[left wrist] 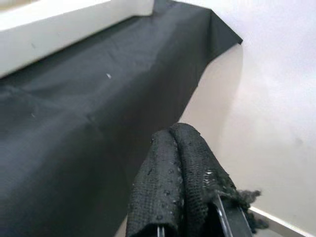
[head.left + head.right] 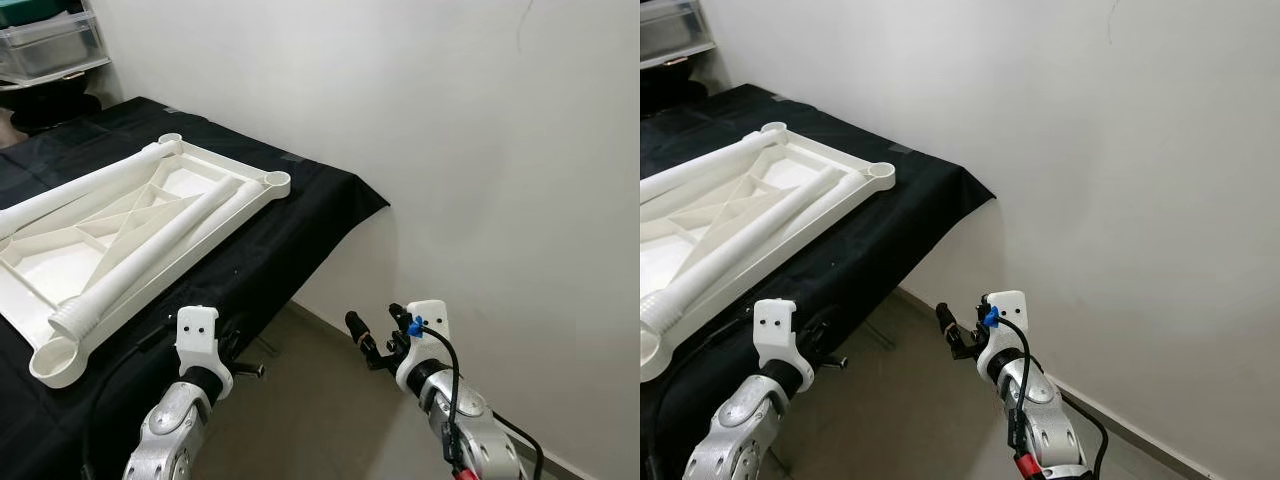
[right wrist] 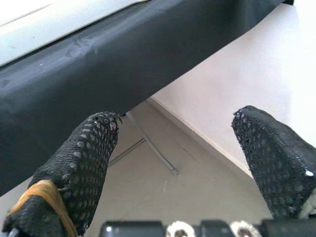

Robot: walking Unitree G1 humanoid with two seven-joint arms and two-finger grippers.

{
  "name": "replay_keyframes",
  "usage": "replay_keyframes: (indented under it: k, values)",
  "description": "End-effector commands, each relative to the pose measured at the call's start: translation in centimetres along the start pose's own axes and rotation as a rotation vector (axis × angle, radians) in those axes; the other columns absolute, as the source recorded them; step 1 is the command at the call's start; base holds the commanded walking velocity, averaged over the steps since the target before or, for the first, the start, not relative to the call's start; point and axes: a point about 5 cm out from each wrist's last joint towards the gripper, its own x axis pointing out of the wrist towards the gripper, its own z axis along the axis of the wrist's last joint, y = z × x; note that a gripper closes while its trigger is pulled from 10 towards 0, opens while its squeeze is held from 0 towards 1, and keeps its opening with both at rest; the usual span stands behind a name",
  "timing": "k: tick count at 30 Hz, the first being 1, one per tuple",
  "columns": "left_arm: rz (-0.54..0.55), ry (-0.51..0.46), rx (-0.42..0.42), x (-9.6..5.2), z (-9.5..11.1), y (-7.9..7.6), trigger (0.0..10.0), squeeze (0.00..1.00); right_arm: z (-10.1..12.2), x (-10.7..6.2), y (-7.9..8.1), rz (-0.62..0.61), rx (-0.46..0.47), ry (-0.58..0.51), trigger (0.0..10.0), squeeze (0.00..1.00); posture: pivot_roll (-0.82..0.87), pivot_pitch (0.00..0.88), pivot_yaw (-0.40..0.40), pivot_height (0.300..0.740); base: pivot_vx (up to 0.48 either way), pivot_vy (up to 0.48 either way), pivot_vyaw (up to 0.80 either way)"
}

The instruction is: Building children table

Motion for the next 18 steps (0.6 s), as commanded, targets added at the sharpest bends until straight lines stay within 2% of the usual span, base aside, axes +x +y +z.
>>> replay_keyframes:
  k: [1,5,6,8,18]
  values:
    - [0.010,0.018,0.020,0.0,-0.3,0.2,10.0,0.00,0.0,0.1,0.0,-0.003,-0.004,0.001,10.0,0.00,-0.09,0.000,-0.026,0.740,0.000,0.000,0.00]
    - [0.006,0.022,0.044,0.3,-0.1,0.1,10.0,0.00,0.0,0.1,0.0,-0.005,-0.005,0.000,10.0,0.00,-0.09,0.000,-0.024,0.740,0.000,0.214,0.00]
    - [-0.006,0.011,0.090,0.8,0.4,0.0,10.0,0.00,0.1,0.1,0.0,-0.005,-0.015,-0.004,10.0,0.00,-0.09,0.000,-0.022,0.740,0.000,0.480,0.00]
    - [-0.021,0.003,0.120,1.0,0.7,-0.2,10.0,0.00,0.2,0.1,-0.1,-0.006,-0.023,-0.007,10.0,0.00,-0.10,0.000,-0.023,0.740,0.000,0.480,0.00]
    - [-0.054,-0.017,0.152,1.4,1.0,-1.0,10.0,0.00,0.3,0.2,-0.2,-0.010,-0.032,-0.012,10.0,0.00,-0.10,0.000,-0.023,0.740,0.000,0.480,0.00]
